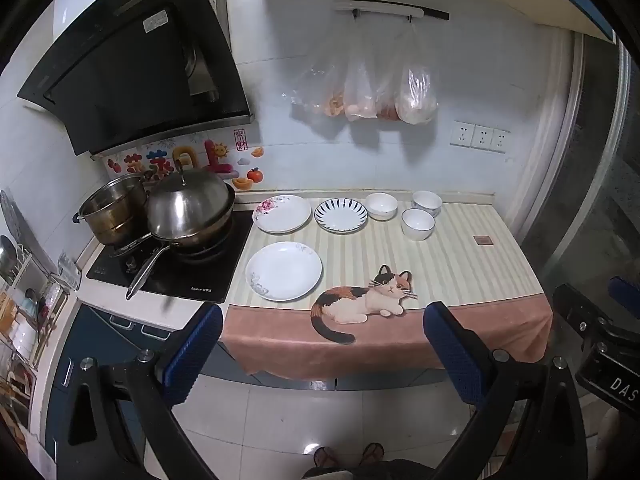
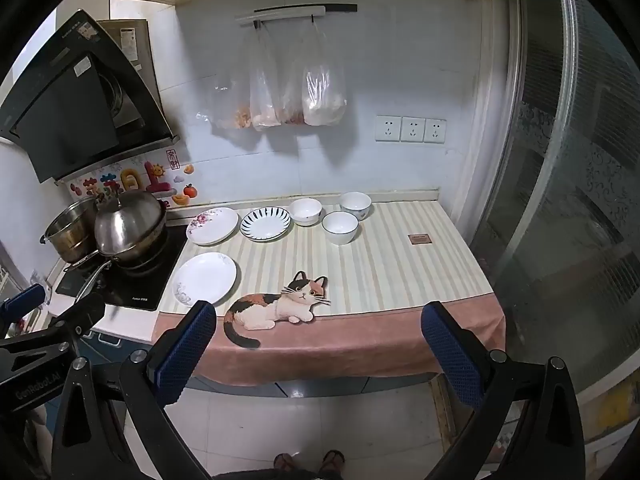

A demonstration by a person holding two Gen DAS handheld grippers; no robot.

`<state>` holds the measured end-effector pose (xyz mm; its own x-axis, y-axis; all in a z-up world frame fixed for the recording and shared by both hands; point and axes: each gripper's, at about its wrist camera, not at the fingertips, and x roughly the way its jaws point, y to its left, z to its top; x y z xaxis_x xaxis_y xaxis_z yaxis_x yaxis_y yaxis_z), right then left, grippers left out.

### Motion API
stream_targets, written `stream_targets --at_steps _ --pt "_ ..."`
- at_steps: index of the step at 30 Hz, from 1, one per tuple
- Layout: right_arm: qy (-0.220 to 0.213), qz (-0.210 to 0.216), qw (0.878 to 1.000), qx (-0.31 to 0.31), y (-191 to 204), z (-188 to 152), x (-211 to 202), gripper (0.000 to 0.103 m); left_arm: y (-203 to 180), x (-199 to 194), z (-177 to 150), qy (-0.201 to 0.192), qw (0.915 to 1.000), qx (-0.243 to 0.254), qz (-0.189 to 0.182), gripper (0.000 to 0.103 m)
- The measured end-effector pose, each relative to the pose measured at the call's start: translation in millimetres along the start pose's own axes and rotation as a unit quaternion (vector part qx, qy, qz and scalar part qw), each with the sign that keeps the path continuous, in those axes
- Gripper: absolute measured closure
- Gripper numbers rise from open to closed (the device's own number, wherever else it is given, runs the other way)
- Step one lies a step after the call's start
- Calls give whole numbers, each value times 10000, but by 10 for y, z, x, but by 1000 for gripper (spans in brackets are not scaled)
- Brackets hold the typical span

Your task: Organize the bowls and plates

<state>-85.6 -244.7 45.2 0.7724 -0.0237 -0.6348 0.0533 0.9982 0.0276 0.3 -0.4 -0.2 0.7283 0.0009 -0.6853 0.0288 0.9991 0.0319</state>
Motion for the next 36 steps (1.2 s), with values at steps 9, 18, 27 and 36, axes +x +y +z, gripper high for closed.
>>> stream_targets --at_steps 9,18,27,36 --pt "-29 -29 10000 -39 -1 2 -2 0 -14 -2 -4 -42 10000 -23 -4 0" --pt "-6 -32 10000 -66 60 -12 -15 0 -66 18 38 -27 10000 -41 -16 0" --pt "-9 -7 10000 -78 87 -4 -17 0 -104 10 26 -35 10000 -48 -6 0" --pt "55 32 9999 -126 150 26 57 0 -10 36 -3 -19 10000 -95 -20 0"
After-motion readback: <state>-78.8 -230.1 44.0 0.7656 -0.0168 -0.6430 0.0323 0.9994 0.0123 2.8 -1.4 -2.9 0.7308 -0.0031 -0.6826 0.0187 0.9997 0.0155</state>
